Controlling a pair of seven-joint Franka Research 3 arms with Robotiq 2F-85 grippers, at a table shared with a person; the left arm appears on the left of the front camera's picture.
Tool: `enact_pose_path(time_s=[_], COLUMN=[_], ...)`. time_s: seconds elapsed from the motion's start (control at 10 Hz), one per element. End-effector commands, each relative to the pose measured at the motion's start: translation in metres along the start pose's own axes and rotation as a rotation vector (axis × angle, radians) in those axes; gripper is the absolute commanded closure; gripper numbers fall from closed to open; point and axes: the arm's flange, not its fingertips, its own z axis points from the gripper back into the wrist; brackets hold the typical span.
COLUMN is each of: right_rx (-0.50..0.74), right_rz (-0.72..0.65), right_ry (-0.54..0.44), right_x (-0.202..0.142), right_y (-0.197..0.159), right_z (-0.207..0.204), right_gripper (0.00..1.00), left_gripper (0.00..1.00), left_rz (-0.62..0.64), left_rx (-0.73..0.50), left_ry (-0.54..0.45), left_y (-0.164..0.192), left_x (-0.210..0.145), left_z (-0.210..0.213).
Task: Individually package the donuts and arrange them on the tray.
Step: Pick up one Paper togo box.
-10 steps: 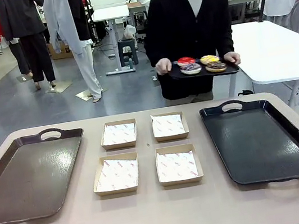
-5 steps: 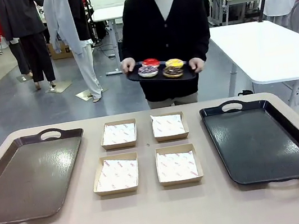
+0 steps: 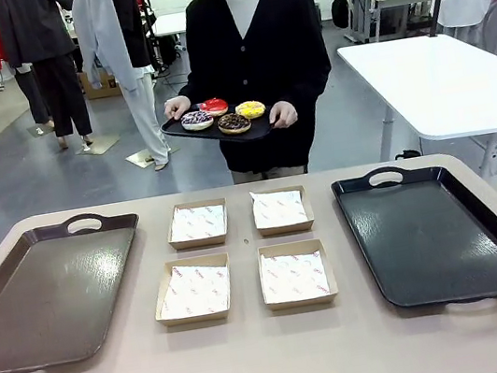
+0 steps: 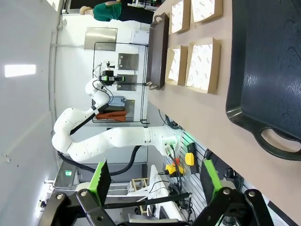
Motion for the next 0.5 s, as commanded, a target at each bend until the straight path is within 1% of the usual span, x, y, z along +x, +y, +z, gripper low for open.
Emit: enact_pose_path(time_s=[0.0,0.4], right_rx=[-0.005,-0.005], right_rz=[-0.007,-0.007], right_ry=[-0.008,-0.008], right_x=[0.0001,0.0001], right_y=[-0.0018,-0.0018], right_z=[-0.0007,-0.0007], right_gripper=[0.0,0.0], left_gripper=[0.0,0.0], left_rz=[-0.001,-0.001], left_rx=[-0.011,-0.011], left_ry=[-0.007,-0.007], left_y=[-0.0004,-0.0004], left_x=[0.0006,0.0006], left_z=[-0.0009,-0.0009])
